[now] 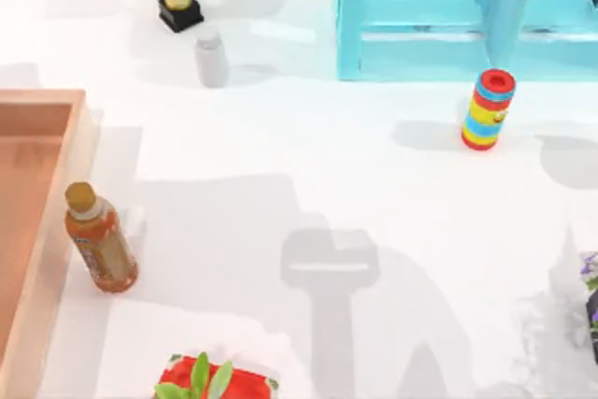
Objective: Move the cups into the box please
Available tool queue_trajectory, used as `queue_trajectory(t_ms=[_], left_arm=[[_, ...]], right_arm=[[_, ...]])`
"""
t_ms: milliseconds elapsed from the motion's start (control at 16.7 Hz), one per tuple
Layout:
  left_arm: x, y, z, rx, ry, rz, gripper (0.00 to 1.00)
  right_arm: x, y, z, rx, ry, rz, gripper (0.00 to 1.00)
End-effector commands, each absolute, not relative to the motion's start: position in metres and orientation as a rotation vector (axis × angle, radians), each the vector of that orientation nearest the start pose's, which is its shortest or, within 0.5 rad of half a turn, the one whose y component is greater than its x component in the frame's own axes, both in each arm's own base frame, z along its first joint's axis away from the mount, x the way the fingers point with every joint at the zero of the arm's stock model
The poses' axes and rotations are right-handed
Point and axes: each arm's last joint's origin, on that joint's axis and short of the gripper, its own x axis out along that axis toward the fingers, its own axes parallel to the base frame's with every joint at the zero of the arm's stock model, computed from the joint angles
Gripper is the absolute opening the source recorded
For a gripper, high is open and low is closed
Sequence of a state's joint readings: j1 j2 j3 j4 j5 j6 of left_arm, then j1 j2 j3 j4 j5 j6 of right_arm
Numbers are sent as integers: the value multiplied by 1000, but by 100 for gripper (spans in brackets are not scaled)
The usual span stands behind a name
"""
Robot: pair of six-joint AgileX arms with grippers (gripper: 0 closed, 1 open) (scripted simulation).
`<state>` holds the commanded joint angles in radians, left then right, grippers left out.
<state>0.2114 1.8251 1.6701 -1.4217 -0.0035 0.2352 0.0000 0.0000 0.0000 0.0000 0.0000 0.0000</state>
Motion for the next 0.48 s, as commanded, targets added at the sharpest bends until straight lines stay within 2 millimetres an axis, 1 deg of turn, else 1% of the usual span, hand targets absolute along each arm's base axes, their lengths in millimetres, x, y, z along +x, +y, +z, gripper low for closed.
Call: queue_trajectory(t_ms=[60, 180, 480], left_arm=[[329, 86, 279, 16, 1578, -15, 0], [324, 95, 281, 14, 1576, -17, 0], [325, 94, 279, 18, 1577, -18, 0]], right_arm=[[106, -1, 160, 0, 0, 0, 100], [106, -1, 160, 0, 0, 0, 100], [106, -1, 160, 0, 0, 0, 100]])
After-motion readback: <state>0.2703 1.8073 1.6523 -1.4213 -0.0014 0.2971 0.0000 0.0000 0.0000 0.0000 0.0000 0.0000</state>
